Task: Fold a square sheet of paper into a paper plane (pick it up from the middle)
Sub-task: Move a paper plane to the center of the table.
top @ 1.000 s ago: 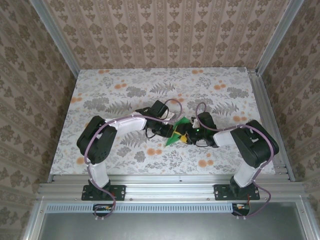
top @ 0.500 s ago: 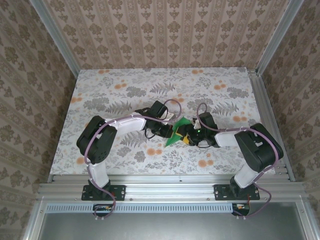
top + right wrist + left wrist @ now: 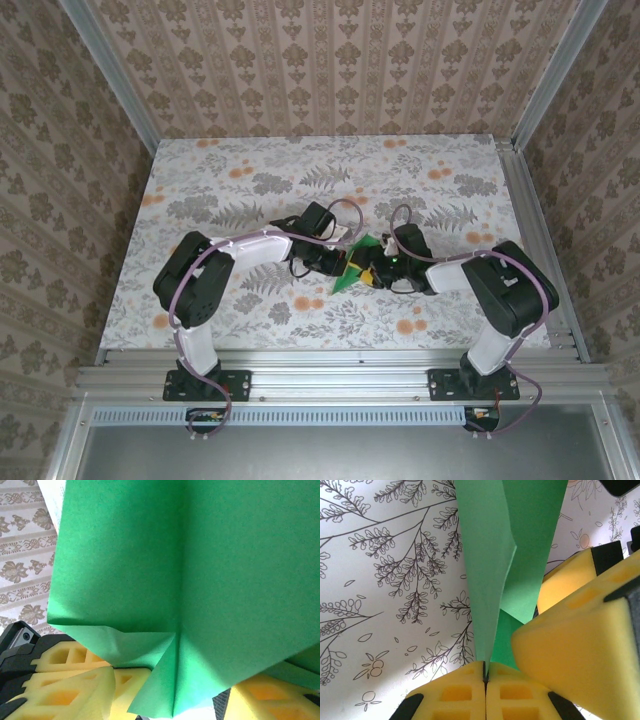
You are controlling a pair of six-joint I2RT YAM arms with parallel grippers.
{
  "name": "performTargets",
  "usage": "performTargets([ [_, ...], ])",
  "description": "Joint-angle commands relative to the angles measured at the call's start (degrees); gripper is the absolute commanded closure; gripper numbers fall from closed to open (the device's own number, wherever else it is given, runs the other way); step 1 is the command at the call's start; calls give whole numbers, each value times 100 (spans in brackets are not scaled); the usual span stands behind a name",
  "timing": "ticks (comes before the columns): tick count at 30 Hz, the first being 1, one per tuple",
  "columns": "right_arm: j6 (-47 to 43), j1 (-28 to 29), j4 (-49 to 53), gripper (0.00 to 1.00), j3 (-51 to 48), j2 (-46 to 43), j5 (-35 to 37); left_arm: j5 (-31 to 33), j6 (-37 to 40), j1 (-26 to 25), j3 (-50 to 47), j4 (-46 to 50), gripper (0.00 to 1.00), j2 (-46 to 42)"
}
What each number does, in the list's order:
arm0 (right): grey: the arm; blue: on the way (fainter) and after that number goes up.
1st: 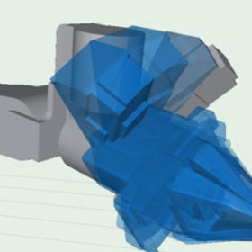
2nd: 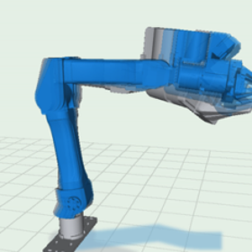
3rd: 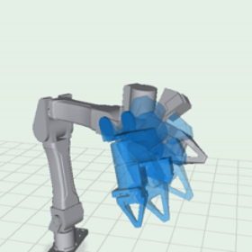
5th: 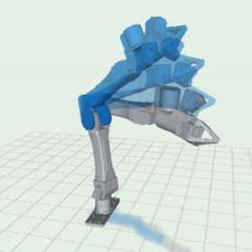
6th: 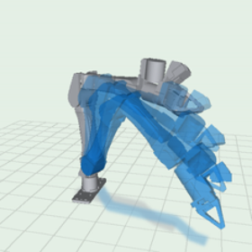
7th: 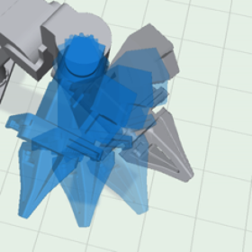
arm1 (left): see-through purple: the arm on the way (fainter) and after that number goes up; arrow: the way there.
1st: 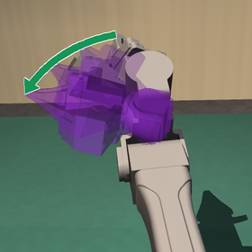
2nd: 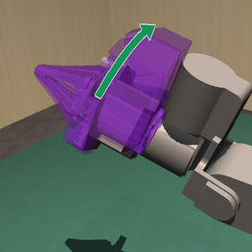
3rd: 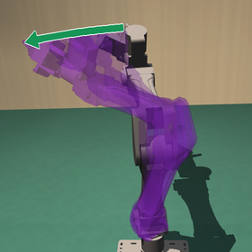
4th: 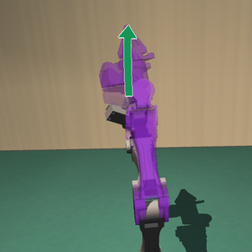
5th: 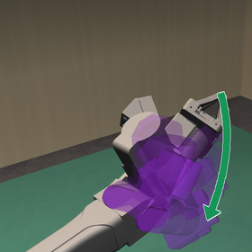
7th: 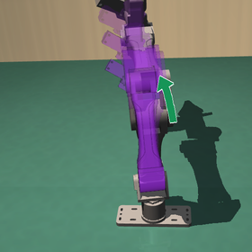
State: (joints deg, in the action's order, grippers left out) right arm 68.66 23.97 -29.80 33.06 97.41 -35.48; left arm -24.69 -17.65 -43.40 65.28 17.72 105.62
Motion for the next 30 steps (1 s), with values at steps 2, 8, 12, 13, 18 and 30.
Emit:
performTargets([
  [2, 153, 114, -204, 48, 166, 48, -165, -184, -167, 54, -107, -148, 94, -77],
  [8, 141, 179, 20, 59, 205, 134, -92, -516, -432, 119, -233, -433, 94, -168],
  [12, 41, 185, 272, 65, 243, 79, 32, -696, -577, 198, -361, -597, 95, -277],
  [13, 33, 180, 269, 66, 253, 75, 31, -721, -597, 216, -382, -625, 95, -288],
  [18, -44, 197, 408, 71, 302, 77, 32, -747, -659, 254, -441, -702, 94, -271],
  [30, -442, 196, 1150, 72, 412, -59, 182, -840, -778, 349, -546, -896, 94, -297],
])
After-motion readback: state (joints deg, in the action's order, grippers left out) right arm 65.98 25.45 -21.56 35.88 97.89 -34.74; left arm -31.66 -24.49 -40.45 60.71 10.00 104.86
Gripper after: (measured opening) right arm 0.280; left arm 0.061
